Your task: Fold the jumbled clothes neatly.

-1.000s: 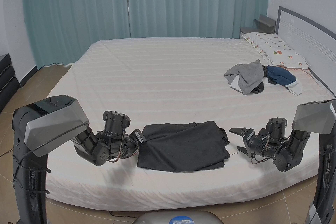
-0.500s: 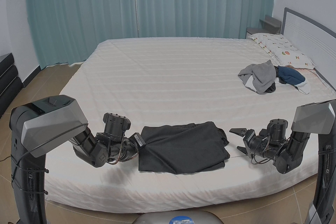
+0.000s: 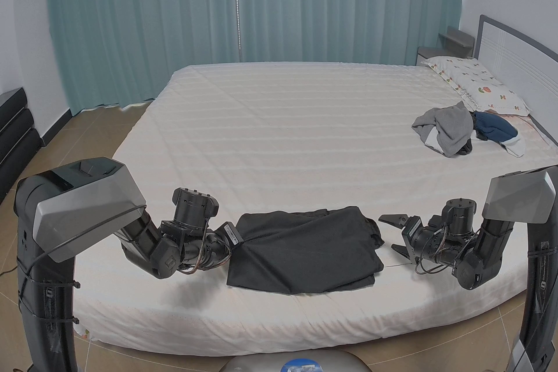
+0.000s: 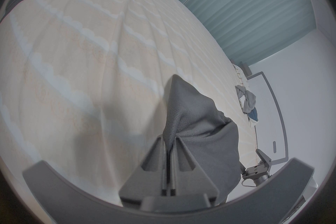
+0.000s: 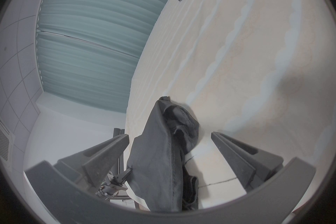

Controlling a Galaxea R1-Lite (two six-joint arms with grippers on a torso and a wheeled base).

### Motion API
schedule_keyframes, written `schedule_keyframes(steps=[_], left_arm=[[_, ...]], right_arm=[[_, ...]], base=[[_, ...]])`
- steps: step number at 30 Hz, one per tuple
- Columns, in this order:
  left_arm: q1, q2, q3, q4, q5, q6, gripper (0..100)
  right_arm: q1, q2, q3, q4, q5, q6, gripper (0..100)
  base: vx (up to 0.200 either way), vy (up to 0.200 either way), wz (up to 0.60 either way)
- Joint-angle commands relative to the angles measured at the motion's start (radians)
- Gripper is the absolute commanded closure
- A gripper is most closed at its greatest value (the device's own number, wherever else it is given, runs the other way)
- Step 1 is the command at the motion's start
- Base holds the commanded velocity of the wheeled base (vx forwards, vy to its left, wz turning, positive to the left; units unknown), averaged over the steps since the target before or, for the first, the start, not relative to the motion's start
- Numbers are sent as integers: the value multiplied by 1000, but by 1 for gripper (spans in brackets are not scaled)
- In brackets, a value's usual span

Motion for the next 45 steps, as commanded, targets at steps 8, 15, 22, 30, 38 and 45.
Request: schedule_keyframes(steps=[8,15,22,30,38,45], left_arm=[[-10,-11,18,0,-10,-4,0],[-9,-9,16,-3,-9,-2,0],[-4,-8,8,-3,-10,-4,0],[17,-57,13,-3,-9,-5,0],[39,-81,101,-11,4,-4,0],[52,-233,248,-77,16,-36,0]], right_arm=[[1,3,0,0,0,0,0],[1,2,2,-2,2,0,0],[1,0,8,-3,2,0,0],[16,0,19,-2,-1,-9,0],[101,-14,57,-2,-26,-99,0],[104,-135,85,44,-57,-119,0]], base=[[0,0,0],[0,0,0],[0,0,0],[0,0,0],[0,0,0],[0,0,0]])
